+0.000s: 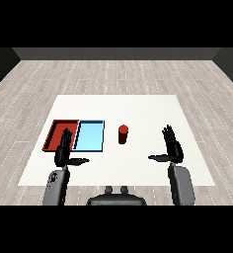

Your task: Pick the red can and put it in the red box

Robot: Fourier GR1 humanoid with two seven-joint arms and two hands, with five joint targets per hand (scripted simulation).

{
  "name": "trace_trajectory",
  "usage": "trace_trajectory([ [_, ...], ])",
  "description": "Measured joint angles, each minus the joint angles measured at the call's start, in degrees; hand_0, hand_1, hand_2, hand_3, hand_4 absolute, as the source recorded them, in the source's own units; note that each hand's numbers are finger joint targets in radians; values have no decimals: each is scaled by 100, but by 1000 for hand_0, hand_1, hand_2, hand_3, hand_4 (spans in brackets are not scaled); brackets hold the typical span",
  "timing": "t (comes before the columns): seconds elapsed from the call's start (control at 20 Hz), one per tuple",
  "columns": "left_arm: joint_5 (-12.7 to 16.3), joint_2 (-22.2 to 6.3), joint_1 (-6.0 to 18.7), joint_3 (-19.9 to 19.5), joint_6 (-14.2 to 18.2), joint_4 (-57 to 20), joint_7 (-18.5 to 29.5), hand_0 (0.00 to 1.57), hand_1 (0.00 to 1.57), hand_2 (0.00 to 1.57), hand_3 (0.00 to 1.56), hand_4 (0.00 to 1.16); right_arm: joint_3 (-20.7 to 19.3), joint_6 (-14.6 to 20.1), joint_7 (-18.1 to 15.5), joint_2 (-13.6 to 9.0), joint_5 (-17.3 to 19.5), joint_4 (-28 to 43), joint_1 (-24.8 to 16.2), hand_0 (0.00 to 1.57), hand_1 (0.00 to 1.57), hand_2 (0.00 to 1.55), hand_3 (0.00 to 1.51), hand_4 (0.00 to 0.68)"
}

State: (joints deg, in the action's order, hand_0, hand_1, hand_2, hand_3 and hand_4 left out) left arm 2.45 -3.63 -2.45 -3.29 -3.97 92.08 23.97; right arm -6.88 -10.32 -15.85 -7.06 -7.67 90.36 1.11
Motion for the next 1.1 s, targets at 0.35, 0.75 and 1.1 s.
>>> trace_trajectory([
  [0.35, 112, -57, 66, -117, -210, -211, 353, 0, 0, 0, 0, 0, 38, -21, -255, 83, 110, -108, -5, 0, 0, 0, 0, 0],
  [0.75, 73, 8, 64, -85, -152, -88, 285, 0, 0, 0, 0, 0, 25, -55, 23, 118, -23, -292, 312, 0, 0, 0, 0, 0],
  [1.1, 19, 24, 12, -92, -164, -130, 453, 0, 0, 0, 0, 0, 136, 95, 303, 277, -61, -475, 613, 0, 0, 0, 0, 0],
])
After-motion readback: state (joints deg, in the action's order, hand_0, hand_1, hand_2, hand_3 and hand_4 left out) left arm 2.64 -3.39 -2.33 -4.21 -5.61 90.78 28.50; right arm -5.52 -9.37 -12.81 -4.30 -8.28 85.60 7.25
